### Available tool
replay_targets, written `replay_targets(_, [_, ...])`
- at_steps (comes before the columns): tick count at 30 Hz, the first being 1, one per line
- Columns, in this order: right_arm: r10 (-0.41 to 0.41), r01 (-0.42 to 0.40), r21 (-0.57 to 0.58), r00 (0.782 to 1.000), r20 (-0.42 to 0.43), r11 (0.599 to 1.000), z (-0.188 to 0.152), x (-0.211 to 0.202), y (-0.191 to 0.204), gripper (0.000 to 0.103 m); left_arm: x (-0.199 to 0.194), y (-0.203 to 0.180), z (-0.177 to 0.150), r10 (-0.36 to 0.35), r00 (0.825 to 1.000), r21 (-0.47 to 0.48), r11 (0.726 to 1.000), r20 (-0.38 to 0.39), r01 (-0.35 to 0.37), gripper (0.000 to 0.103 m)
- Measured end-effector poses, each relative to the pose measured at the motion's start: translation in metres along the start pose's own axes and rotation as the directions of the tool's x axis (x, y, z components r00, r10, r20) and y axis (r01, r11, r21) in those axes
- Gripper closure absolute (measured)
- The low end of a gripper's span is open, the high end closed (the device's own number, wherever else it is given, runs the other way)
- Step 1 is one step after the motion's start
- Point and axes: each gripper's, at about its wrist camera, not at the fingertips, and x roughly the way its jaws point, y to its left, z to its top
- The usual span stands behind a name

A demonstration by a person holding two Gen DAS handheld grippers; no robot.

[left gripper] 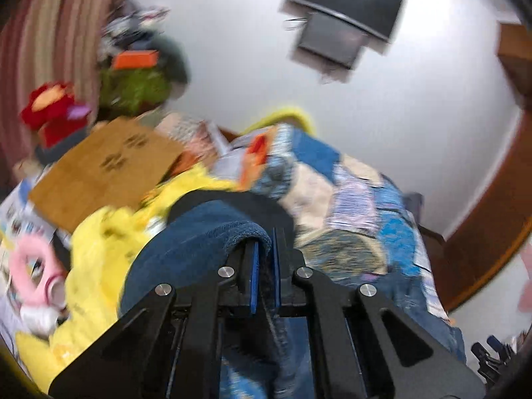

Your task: Fold large clothes

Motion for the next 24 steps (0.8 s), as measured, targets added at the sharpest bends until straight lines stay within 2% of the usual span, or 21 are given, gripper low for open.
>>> replay_targets(3, [-0.001, 0.001, 0.018, 1.000, 0.008, 1.000, -0.002, -0.004, -0.011, 0.017, 0.007, -0.054, 0.003, -0.068, 0.998, 0.098, 0.993, -0.010, 0.068, 0.097])
replay_targets(5, [-0.003, 0.002, 0.030, 1.000, 0.011, 1.000, -0.003, -0.006, -0.018, 0.017, 0.013, -0.088, -0.003, -0.117, 0.992, 0.166, 0.979, -0.036, 0.122, 0.097])
replay_targets(10, [-0.006, 0.006, 0.060, 1.000, 0.009, 0.998, -0.008, -0.009, -0.032, 0.017, 0.031, -0.170, -0.039, -0.194, 0.970, 0.327, 0.916, -0.146, 0.232, 0.098])
replay_targets(13, [-0.008, 0.008, 0.071, 1.000, 0.003, 0.997, -0.012, -0.010, -0.039, 0.017, 0.046, -0.211, -0.078, -0.213, 0.943, 0.403, 0.864, -0.254, 0.303, 0.098])
replay_targets(17, [-0.009, 0.010, 0.077, 1.000, -0.008, 0.997, -0.018, -0.011, -0.047, 0.017, 0.064, -0.249, -0.139, -0.192, 0.895, 0.464, 0.800, -0.402, 0.380, 0.098])
replay_targets(19, [-0.013, 0.014, 0.073, 1.000, -0.017, 0.997, -0.021, -0.011, -0.049, 0.017, 0.074, -0.261, -0.173, -0.167, 0.857, 0.480, 0.768, -0.487, 0.423, 0.098])
replay_targets(22, [-0.017, 0.019, 0.062, 0.999, -0.028, 0.998, -0.025, -0.012, -0.050, 0.017, 0.084, -0.268, -0.206, -0.119, 0.826, 0.500, 0.746, -0.551, 0.441, 0.098])
replay_targets(24, [-0.020, 0.022, 0.049, 0.999, -0.036, 0.999, -0.027, -0.011, -0.049, 0.017, 0.086, -0.271, -0.221, -0.097, 0.805, 0.492, 0.747, -0.586, 0.448, 0.095])
